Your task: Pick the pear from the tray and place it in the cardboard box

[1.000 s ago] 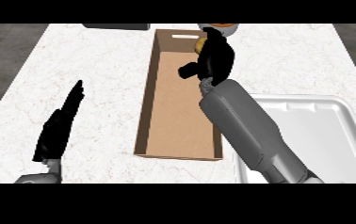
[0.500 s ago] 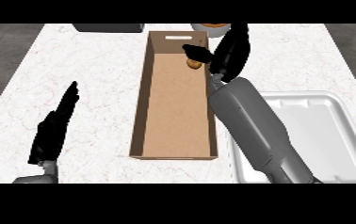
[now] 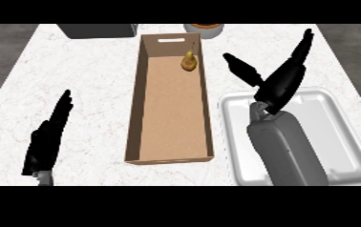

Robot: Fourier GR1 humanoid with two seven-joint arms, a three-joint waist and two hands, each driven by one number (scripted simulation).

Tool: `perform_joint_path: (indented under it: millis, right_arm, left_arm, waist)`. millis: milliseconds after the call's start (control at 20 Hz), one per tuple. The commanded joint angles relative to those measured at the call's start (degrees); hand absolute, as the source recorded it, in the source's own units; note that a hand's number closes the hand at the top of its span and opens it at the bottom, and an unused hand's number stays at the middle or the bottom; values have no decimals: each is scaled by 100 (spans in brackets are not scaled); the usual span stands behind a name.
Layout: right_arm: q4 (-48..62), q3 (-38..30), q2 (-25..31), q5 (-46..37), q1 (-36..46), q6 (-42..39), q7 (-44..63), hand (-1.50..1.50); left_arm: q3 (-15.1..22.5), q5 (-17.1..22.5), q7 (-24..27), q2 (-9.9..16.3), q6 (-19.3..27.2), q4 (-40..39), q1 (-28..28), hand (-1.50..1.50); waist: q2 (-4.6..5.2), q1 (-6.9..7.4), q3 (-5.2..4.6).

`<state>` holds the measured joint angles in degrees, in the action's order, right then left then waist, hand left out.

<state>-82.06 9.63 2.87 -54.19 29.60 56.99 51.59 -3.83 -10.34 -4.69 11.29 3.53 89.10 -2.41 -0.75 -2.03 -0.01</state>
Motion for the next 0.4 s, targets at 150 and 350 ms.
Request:
perform_joint_path:
  millis: [150, 350]
  right_arm:
    - [-2928, 170, 704, 291, -2484, -247, -13, -150]
    - [-4151, 383, 1310, 879, -3829, -269, -381, -150]
  left_arm:
    - [-13, 45, 9, -44, -26, 68, -14, 0]
    - [34, -64, 110, -67, 14, 85, -101, 0]
  waist:
    - [8, -34, 3]
    - [37, 58, 4]
